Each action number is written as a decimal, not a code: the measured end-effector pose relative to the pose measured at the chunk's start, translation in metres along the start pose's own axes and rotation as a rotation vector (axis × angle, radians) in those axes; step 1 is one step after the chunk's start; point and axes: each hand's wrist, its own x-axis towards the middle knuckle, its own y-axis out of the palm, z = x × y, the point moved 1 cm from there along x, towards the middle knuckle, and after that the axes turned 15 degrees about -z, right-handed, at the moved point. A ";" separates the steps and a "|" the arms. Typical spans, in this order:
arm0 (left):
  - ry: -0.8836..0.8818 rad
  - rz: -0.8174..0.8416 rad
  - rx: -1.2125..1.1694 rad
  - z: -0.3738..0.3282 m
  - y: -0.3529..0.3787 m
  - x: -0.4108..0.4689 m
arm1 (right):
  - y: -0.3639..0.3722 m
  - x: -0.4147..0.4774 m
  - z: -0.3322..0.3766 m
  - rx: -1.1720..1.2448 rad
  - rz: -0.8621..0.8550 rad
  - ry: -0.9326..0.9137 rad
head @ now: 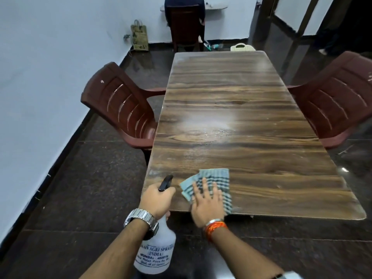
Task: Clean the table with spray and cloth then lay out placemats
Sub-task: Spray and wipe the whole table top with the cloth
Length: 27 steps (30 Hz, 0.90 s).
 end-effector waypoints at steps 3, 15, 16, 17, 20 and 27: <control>0.043 0.043 0.006 0.002 -0.031 0.031 | 0.022 0.001 0.084 0.001 0.023 -0.111; 0.094 0.130 0.043 0.034 -0.103 0.134 | 0.057 0.021 0.180 0.000 -0.011 0.105; 0.091 0.141 0.036 0.034 -0.102 0.138 | 0.057 0.027 0.183 0.003 -0.011 0.133; 0.085 0.148 0.026 0.035 -0.099 0.142 | 0.059 0.034 0.185 0.006 -0.008 0.141; 0.064 0.178 0.016 0.033 -0.090 0.159 | 0.058 0.065 0.186 0.029 0.008 0.137; 0.077 0.171 0.010 0.021 -0.081 0.201 | 0.047 0.166 0.119 -0.007 -0.148 0.282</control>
